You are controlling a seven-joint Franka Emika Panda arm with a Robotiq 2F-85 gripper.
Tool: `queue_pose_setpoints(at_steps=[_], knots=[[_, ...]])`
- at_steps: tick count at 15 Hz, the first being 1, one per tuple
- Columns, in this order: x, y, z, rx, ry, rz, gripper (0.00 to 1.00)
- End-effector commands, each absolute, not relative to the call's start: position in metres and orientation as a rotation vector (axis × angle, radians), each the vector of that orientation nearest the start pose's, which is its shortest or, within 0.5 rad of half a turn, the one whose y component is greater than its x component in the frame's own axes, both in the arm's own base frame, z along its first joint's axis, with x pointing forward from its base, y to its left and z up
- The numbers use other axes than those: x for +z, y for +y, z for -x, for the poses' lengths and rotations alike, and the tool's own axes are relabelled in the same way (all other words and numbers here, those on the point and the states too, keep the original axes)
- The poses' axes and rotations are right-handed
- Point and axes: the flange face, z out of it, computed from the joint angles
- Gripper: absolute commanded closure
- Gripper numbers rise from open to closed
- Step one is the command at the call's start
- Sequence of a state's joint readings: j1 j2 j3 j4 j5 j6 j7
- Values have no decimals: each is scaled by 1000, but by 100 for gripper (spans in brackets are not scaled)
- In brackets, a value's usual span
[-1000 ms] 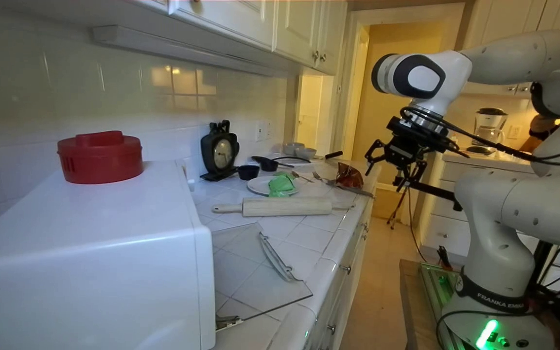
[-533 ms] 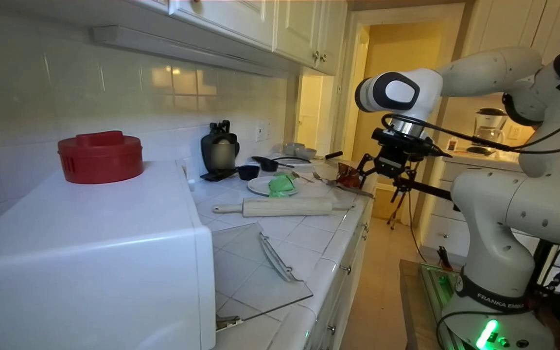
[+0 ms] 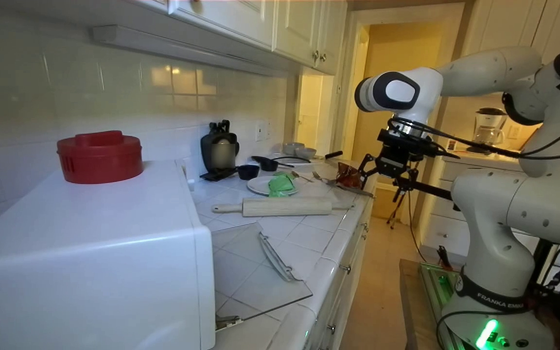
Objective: Open the oven and put the green packet into it
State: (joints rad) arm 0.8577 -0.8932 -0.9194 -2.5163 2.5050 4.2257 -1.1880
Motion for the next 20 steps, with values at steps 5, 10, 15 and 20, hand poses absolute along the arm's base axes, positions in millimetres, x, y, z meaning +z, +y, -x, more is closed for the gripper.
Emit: queue_pose_setpoints(at_steps=[5,10,15,20], knots=[[373,-151,-222,77,1801,2420,0],[383,-162,-221,13,1792,2655,0],[429,-178,-230,-194,1811,2830,0],[446,-191,-227,-315,1845,2799,0]])
